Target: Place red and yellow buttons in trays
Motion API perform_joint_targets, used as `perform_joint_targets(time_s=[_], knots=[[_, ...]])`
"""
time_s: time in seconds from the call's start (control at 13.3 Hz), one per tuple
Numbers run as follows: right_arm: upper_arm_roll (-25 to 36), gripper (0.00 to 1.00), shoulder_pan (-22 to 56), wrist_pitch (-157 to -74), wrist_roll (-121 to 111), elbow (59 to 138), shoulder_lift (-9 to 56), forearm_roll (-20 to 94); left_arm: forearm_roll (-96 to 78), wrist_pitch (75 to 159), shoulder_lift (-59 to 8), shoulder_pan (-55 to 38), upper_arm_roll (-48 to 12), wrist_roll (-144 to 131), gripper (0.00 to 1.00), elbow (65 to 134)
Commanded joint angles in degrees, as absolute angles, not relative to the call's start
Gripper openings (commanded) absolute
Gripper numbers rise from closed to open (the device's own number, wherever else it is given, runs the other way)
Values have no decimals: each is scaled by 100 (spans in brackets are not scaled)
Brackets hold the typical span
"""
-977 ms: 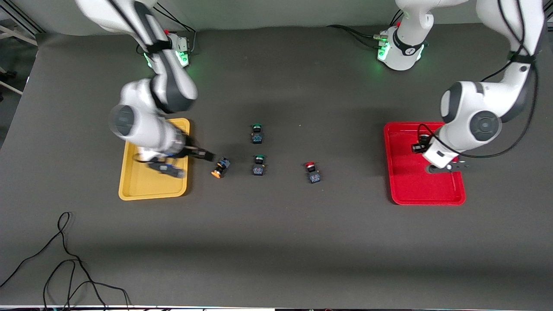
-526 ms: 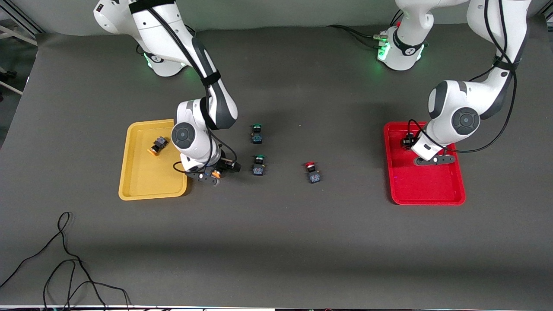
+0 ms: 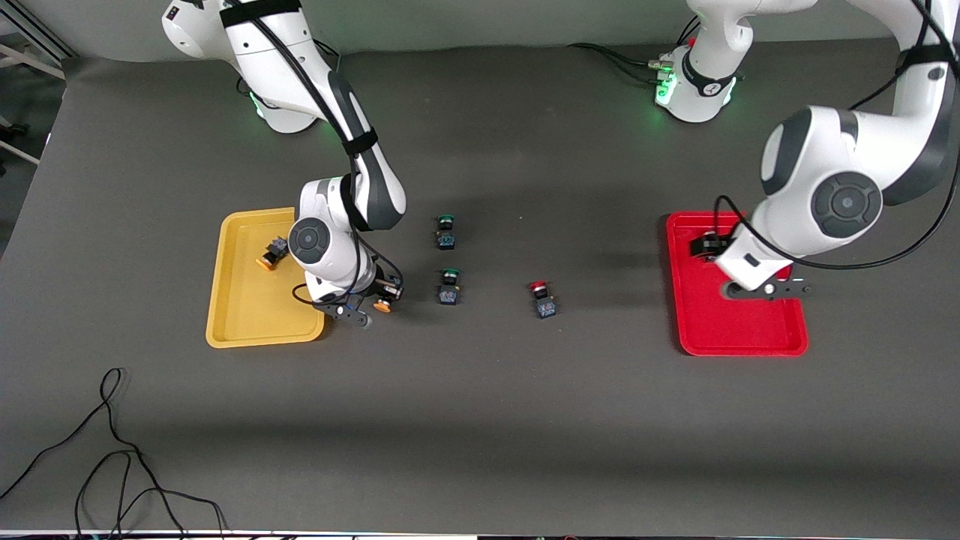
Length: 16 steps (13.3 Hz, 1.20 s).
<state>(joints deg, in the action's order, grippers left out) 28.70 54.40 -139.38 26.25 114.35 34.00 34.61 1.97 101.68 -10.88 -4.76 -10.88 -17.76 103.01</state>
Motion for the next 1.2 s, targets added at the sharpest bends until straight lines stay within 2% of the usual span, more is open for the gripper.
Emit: perform_joint_targets(time_s=[0.0,0.15,0.38,0.6,0.83,0.98,1.05,1.13], knots=[[2935,0,5379,-13765,2479,11356,3306,3604,-17,9896,-2667,-1227,-1028,-2817,100,8495],[3337,0,5265,-13055,2304,11225,2938,3551,43,10246,-3477,-1825,-1028,-3862,100,7807],[4374,0,5291,-12052,1165,11293,2593,3533,79,11274,-4006,-2267,-1020,-4884,100,7822],[4851,0,5169,-12163,-14,11793,2663,3612,97,11977,-4280,-2513,-1020,-5080,100,8120],[4834,0,4808,-12489,-614,11988,2908,3726,175,12855,-4315,-2549,-1020,-5080,99,8812],[4799,0,4808,-12559,-860,11953,3180,4216,176,13401,-4315,-2558,-1020,-5106,98,9200],[4799,14,4816,-12586,-948,11927,3277,4401,176,13551,-4333,-2558,-1020,-5106,95,9298],[4790,75,4843,-12586,-941,11927,3278,4438,176,13561,-4359,-2566,-1020,-5106,80,9308]])
